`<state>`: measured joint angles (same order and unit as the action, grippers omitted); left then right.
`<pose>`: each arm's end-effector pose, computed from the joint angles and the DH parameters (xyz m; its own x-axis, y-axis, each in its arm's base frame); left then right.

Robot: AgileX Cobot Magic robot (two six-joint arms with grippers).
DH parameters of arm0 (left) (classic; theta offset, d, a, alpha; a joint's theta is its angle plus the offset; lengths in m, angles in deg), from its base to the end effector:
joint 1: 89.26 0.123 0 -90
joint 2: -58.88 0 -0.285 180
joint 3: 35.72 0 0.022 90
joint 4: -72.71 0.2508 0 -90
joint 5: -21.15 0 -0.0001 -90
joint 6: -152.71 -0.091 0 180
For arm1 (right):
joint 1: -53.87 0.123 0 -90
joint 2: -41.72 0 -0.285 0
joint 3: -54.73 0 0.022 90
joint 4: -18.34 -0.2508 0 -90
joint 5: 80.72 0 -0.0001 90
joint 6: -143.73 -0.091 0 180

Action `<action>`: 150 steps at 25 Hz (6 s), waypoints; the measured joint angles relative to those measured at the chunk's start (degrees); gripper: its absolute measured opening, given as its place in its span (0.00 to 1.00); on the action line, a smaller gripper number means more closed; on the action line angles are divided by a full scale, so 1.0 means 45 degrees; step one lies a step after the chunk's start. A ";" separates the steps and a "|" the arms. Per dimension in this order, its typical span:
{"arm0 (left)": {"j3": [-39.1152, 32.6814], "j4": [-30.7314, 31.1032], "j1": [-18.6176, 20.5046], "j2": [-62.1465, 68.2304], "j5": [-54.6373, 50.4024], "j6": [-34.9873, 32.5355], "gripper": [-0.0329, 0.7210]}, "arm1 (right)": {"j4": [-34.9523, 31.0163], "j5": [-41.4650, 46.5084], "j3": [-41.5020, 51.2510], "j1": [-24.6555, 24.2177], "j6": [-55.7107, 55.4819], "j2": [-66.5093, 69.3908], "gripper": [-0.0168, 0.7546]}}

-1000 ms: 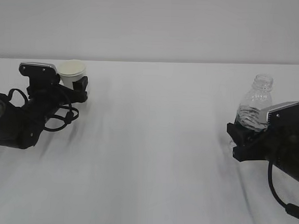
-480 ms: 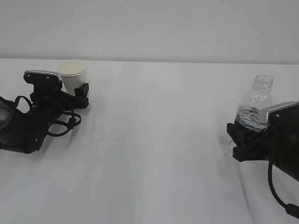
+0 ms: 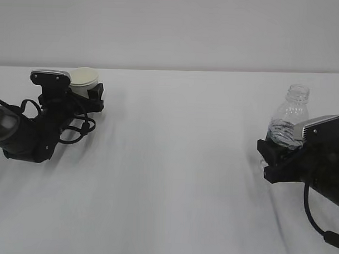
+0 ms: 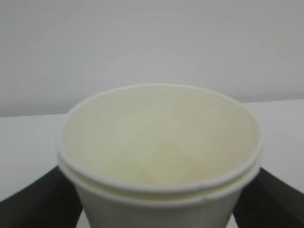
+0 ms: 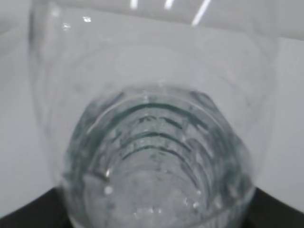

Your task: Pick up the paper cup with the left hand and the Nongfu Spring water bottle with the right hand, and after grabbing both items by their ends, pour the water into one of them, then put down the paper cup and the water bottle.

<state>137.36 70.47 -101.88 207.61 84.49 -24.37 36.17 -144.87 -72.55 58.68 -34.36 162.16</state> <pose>0.4475 -0.0969 0.0477 -0.0522 -0.0584 -0.9969 0.1811 0.9812 -0.0670 0.2751 0.0483 0.0921 -0.2798 -0.1893 -0.9412 -0.3923 0.9173 -0.0679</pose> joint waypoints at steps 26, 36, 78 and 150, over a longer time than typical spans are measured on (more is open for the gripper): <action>0.0523 -0.0056 0.0000 0.0640 0.0407 0.0000 0.87 | 0.0000 0.0000 0.0000 0.0000 -0.0021 0.0000 0.56; 0.0552 0.0023 0.0000 0.0640 0.0428 0.0000 0.84 | -0.0022 0.0000 0.0000 0.0000 -0.0021 0.0000 0.56; -0.5585 0.8018 0.0000 -0.3980 0.0515 0.2207 0.62 | -0.0081 0.0000 0.0000 0.0000 -0.0021 0.0000 0.56; -0.1528 1.2516 -0.5390 -0.1905 -0.0067 0.4430 0.61 | -0.0289 0.3103 0.1067 0.0000 0.4721 -0.3656 0.56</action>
<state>130.48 126.79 -126.14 199.03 84.18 -4.43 34.87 -130.91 -67.75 58.68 -13.12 145.71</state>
